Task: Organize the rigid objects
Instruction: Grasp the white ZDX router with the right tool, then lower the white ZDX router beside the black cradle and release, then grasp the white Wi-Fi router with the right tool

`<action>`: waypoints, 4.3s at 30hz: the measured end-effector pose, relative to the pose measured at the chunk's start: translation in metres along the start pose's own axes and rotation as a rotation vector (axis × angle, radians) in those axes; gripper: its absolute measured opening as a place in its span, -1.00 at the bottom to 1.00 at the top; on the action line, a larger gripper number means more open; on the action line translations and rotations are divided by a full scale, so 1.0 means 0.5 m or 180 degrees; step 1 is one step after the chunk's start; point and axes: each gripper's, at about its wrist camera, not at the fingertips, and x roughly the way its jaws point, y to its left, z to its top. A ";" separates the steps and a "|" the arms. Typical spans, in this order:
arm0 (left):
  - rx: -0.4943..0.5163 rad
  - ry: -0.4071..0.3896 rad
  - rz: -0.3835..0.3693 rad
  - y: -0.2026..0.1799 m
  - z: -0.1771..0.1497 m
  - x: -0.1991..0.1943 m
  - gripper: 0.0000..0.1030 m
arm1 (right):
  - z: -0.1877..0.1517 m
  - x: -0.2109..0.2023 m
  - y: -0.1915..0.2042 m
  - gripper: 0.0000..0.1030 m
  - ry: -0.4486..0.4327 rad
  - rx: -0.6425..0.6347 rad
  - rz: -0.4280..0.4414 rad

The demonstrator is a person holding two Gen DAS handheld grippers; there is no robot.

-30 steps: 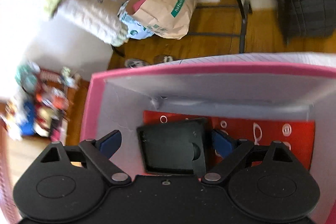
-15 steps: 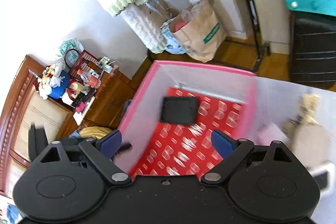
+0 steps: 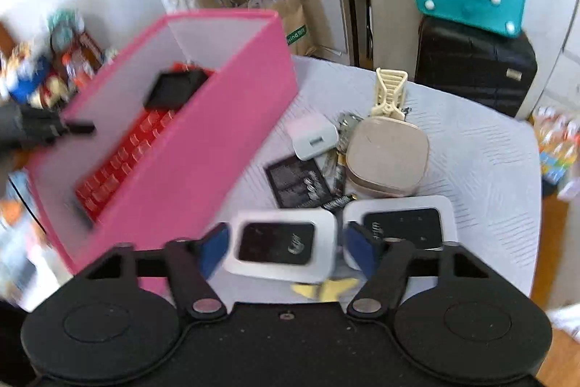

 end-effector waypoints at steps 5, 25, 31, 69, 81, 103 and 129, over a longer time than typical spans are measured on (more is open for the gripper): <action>-0.0029 0.0025 0.0017 -0.001 0.004 0.001 -0.81 | -0.023 0.027 0.041 0.23 0.0057 -0.1010 -0.0184; -0.0260 0.0009 0.0113 -0.013 0.007 -0.004 -0.65 | 0.028 0.135 0.070 0.45 0.0397 -0.2030 -0.0011; -0.0236 0.0001 0.0136 -0.014 0.006 -0.008 -0.65 | 0.052 0.131 0.041 0.27 0.0194 -0.1012 0.0125; -0.0069 -0.0043 0.0288 -0.018 0.010 -0.031 -0.92 | 0.209 -0.046 0.170 0.26 -0.0882 -0.1614 -0.0173; -0.0162 -0.0047 0.0264 -0.021 0.016 -0.028 -0.92 | 0.300 0.183 0.209 0.26 0.0030 -0.2629 -0.0062; -0.0231 -0.0112 0.0223 -0.012 0.015 -0.038 -0.91 | 0.293 0.098 0.148 0.34 -0.0457 -0.2473 0.0126; -0.0190 -0.0186 0.0126 -0.009 0.006 -0.038 -0.90 | -0.013 0.043 -0.160 0.52 -0.0072 0.0339 -0.0271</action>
